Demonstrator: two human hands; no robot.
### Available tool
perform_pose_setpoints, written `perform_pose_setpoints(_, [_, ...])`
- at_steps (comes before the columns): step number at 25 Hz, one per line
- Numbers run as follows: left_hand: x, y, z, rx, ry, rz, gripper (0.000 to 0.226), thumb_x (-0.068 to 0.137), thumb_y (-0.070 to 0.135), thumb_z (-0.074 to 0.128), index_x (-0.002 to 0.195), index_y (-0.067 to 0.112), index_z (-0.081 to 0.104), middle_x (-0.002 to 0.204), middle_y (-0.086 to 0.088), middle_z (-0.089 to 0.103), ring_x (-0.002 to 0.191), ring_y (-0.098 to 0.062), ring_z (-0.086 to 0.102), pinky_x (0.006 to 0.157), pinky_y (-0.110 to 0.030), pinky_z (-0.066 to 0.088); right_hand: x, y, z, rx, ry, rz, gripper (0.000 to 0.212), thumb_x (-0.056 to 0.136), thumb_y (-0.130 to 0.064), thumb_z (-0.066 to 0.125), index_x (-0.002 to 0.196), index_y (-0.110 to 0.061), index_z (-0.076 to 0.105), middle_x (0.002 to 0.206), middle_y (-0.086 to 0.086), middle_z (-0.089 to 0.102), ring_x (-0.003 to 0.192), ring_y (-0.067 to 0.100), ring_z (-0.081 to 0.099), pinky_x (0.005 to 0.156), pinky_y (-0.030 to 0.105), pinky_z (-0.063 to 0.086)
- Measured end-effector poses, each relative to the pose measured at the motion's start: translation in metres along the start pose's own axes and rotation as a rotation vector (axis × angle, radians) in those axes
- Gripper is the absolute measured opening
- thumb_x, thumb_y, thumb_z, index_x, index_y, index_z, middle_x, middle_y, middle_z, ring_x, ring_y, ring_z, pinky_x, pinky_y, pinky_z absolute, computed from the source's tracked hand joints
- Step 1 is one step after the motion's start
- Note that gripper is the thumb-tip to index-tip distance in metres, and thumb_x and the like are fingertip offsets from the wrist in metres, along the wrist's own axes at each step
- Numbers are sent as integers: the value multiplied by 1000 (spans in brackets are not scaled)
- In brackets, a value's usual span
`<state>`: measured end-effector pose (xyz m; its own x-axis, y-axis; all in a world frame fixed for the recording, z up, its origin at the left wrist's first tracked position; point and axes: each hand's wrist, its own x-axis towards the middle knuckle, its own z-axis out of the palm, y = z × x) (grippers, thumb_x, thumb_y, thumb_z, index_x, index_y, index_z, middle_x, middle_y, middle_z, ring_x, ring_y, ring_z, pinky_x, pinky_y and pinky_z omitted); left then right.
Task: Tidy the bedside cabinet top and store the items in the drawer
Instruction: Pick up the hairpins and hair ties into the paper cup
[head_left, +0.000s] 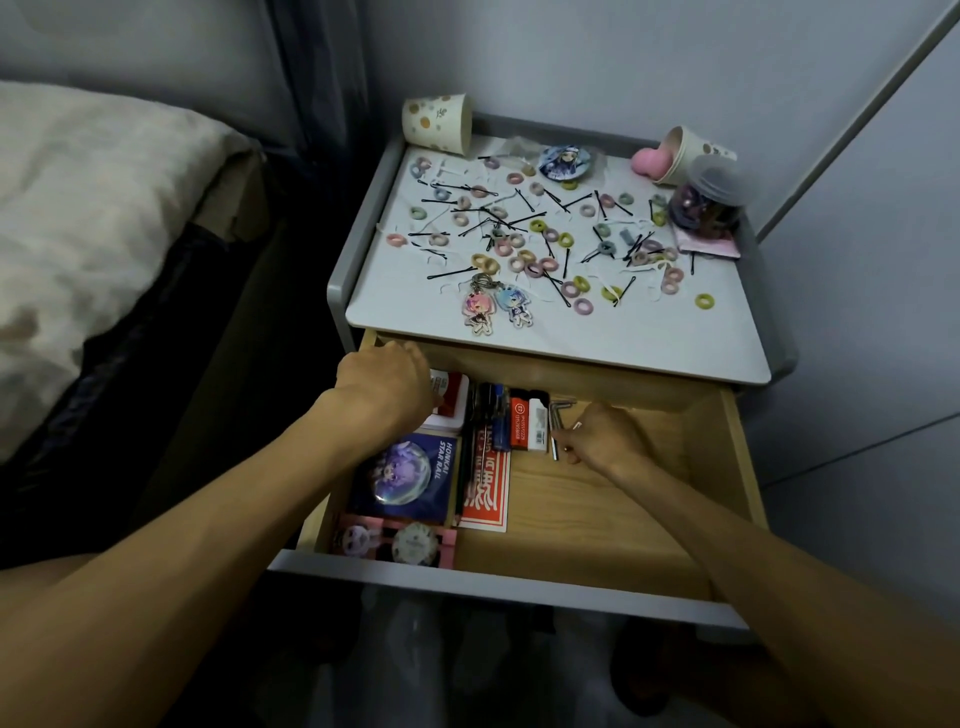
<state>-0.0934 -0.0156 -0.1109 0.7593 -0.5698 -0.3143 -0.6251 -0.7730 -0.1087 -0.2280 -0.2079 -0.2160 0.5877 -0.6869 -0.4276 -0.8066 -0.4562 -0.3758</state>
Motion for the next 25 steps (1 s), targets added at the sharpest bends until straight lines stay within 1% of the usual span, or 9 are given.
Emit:
perform_pose_setpoints(2, [1,1,1,6,9,1,59,98,47,50,139,5,41,137,-16,50,123,-34,54,94,-39,45,1,0,0,-43,52,-40,33,83,-39,68,67,-10,71,66,8,70,65,25,67,67,36,57])
perform_pose_setpoints(5, [1,0,2,8,18,-5,59,98,47,50,138,5,42,135,-16,51,121,-33,55,92,-38,46,1,-2,3,5,130,-51,17,81,-28,61,78,-19,74,78,11,73,77,30,69,70,32,55])
perform_pose_setpoints(7, [1,0,2,18,17,-5,58,98,47,50,137,5,42,135,-16,51,121,-34,55,93,-39,46,1,-4,6,69,172,-50,14,80,-24,60,80,-27,74,80,8,74,78,30,69,70,33,56])
perform_pose_setpoints(9, [1,1,1,29,13,-4,56,98,46,50,136,5,42,134,-16,52,121,-33,55,92,-38,46,-1,-6,7,165,192,-39,13,81,-21,63,77,-30,71,77,5,74,72,27,69,69,33,57])
perform_pose_setpoints(12, [2,3,1,56,17,-16,49,100,39,50,135,6,44,133,-13,54,121,-31,55,90,-37,46,-3,-8,7,295,208,10,11,82,-17,67,81,-26,71,77,5,73,66,20,64,60,24,47])
perform_pose_setpoints(14, [2,4,1,77,15,-21,47,101,36,49,136,5,44,133,-13,54,121,-31,55,89,-37,47,-2,-9,9,370,205,39,12,81,-13,70,87,-22,73,83,5,73,72,20,66,58,22,41])
perform_pose_setpoints(17, [2,4,1,86,18,-19,46,101,36,49,135,5,44,132,-12,55,120,-31,56,87,-37,48,1,-12,11,455,208,68,12,80,-9,72,90,-16,74,87,6,74,80,21,69,62,21,43])
perform_pose_setpoints(22, [3,4,2,112,29,-11,44,101,35,47,134,6,45,131,-11,56,118,-29,58,85,-36,48,7,-11,12,480,246,73,16,79,-3,68,87,-14,76,88,9,75,76,18,66,56,16,44])
perform_pose_setpoints(25, [4,5,3,120,30,-6,43,101,36,48,133,6,47,128,-10,58,116,-28,59,83,-36,49,1,-12,8,466,245,53,12,80,-8,70,86,-18,74,92,9,75,77,18,65,64,20,44])
